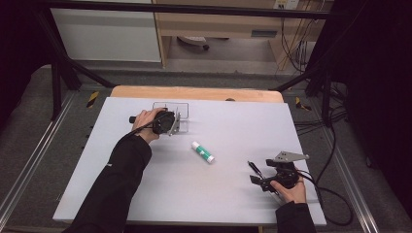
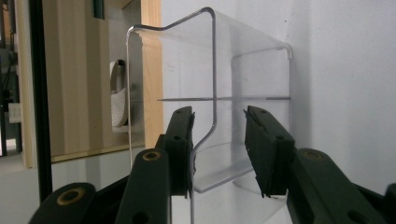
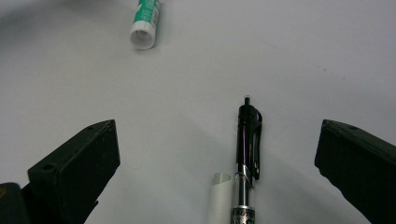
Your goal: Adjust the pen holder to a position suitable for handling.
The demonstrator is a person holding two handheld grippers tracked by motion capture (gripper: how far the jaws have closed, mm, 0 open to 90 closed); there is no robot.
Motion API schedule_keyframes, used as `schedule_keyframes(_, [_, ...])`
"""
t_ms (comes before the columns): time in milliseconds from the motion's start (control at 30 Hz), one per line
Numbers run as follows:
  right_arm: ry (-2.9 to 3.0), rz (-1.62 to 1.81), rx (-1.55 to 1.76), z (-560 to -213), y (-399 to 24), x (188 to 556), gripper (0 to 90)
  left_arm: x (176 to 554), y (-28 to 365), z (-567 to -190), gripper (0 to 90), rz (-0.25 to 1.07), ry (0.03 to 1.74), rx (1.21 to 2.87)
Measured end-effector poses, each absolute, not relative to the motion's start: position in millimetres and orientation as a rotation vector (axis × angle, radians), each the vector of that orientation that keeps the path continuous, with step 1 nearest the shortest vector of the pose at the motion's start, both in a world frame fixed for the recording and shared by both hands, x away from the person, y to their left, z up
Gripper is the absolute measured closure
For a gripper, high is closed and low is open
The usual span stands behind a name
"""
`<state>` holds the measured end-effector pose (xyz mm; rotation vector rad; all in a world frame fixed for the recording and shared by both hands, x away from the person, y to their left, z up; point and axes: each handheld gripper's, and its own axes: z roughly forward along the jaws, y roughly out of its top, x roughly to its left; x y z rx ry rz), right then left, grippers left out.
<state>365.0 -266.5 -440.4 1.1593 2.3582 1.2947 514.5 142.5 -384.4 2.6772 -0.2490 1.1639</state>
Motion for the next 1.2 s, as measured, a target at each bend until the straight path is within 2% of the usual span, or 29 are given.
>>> schedule_keyframes(267, [2.359,1.296,1.159,-440.6,-266.4,365.0,0.5,510.6,141.6,-384.1,63.5,1.178,-0.3,2.703])
schedule_keyframes(700, [2.361,1.295,1.164,-440.8,-266.0,365.1,0.5,497.5,142.1,-378.2,74.3,1.089,-0.333,2.739])
schedule_keyframes(1200, [2.362,1.296,1.159,-440.3,-266.5,364.8,0.5,486.0,138.3,-376.9,81.5,1.038,-0.382,2.809])
